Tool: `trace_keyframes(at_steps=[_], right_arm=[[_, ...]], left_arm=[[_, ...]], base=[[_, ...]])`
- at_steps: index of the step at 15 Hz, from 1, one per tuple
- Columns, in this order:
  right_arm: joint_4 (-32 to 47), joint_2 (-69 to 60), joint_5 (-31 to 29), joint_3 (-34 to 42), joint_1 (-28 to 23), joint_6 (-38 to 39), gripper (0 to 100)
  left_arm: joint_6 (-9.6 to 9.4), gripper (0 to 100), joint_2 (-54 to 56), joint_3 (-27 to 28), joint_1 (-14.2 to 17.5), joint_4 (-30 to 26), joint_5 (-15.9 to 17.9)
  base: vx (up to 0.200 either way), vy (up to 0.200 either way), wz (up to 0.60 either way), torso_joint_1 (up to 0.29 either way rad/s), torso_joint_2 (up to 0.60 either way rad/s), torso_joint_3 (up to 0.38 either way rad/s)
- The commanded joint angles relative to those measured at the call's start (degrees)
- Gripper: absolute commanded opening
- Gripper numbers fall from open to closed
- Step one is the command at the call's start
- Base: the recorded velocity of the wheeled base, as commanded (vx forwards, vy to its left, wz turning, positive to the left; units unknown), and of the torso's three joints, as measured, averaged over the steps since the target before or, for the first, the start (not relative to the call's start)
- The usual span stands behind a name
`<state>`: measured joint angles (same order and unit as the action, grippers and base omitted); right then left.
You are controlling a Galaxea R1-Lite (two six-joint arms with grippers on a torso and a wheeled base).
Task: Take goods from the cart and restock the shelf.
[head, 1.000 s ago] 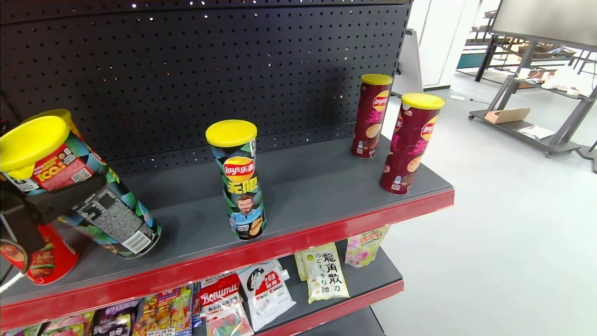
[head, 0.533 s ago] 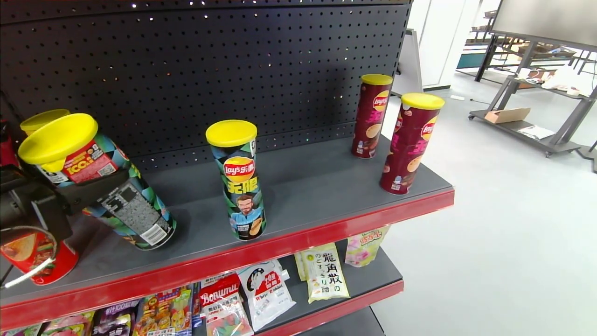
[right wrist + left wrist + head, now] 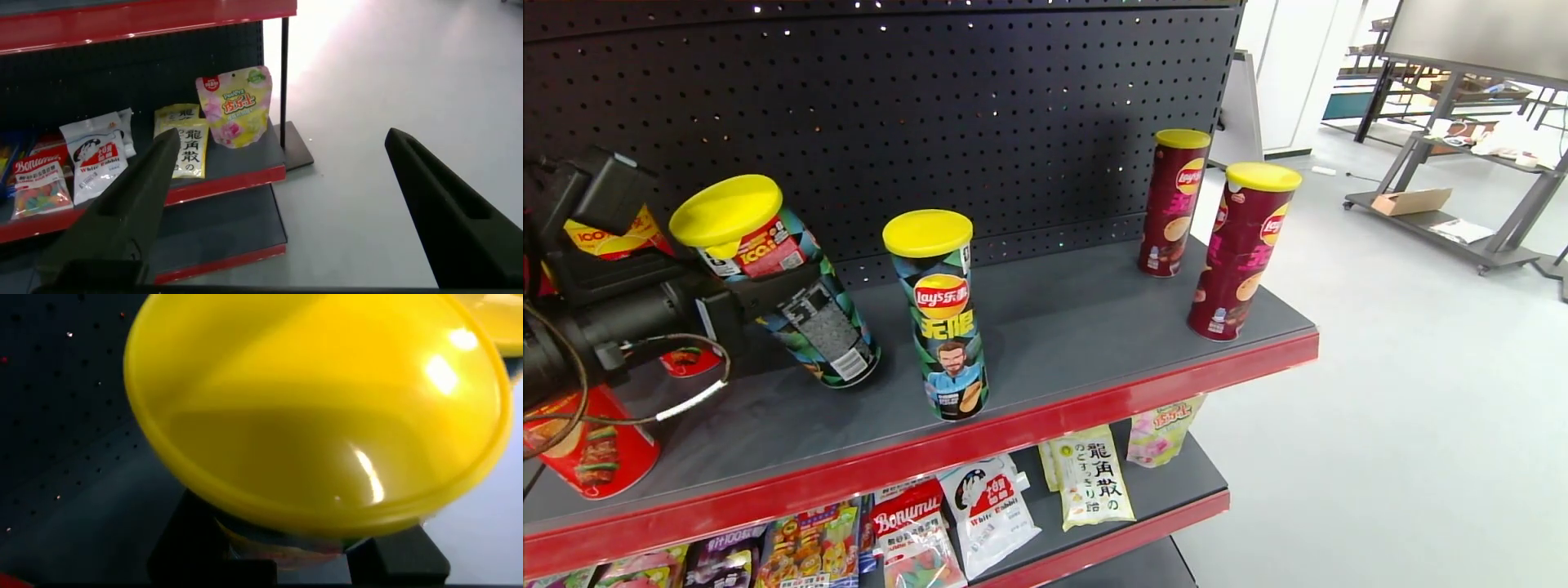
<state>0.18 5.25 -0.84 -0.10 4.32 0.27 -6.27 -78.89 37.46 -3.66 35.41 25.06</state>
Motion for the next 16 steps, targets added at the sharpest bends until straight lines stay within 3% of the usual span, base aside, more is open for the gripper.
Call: trace_keyframes(at_steps=[1, 5, 7, 16], right_arm=[[0.0, 0.1, 0.0, 0.0, 0.0, 0.0, 100], [0.0, 0.1, 0.1, 0.0, 0.0, 0.0, 100], [0.0, 0.1, 0.0, 0.0, 0.0, 0.0, 100], [0.0, 0.1, 0.0, 0.0, 0.0, 0.0, 100]], left_arm=[[0.03, 0, -4.8, 4.0, -1.4, 0.0, -1.4], [0.47, 0, -10.2, 10.7, -2.5, -0.2, -1.9], [0.55, 0, -13.7, 14.0, -3.4, 0.0, -3.9], [0.99, 0, -25.6, 24.8, -6.0, 1.1, -4.1]], base=[[0.0, 0.0, 0.0, 0.0, 0.0, 0.0], [0.0, 0.0, 0.0, 0.0, 0.0, 0.0], [0.0, 0.0, 0.0, 0.0, 0.0, 0.0], [0.0, 0.0, 0.0, 0.0, 0.0, 0.0]])
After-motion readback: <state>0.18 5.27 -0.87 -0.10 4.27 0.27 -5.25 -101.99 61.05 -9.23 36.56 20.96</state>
